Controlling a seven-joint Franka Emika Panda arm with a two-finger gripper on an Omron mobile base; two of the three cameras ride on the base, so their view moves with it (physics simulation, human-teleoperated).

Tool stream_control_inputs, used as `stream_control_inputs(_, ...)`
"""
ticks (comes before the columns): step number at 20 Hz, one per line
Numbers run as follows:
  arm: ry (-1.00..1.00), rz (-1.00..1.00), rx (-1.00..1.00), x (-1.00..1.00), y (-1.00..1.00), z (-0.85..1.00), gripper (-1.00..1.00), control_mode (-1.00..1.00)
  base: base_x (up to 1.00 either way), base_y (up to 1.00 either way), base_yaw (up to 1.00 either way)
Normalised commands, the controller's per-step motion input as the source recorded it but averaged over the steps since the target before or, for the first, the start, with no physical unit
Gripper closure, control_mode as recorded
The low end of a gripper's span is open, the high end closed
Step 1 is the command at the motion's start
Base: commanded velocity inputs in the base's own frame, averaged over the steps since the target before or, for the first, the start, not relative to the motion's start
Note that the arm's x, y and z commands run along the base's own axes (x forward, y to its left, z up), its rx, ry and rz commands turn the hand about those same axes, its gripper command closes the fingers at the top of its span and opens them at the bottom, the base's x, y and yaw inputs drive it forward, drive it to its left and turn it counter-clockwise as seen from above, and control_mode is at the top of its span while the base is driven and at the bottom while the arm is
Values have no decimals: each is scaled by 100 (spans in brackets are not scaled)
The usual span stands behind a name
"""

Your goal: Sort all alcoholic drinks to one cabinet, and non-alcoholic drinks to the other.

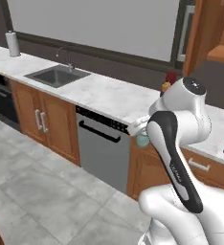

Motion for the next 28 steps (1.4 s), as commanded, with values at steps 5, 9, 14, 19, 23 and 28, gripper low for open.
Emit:
stream_control_inputs(5,0,0,0,0,0,0,100,100,8,0,59)
stream_control_inputs(9,0,0,0,0,0,0,100,100,42,8,40)
stream_control_inputs(14,0,0,0,0,0,0,100,100,65,16,26)
stream_control_inputs(19,0,0,0,0,0,0,100,100,48,11,32)
stream_control_inputs(23,0,0,0,0,0,0,100,100,26,8,78)
stream_control_inputs(28,0,0,0,0,0,0,100,100,29,5,88)
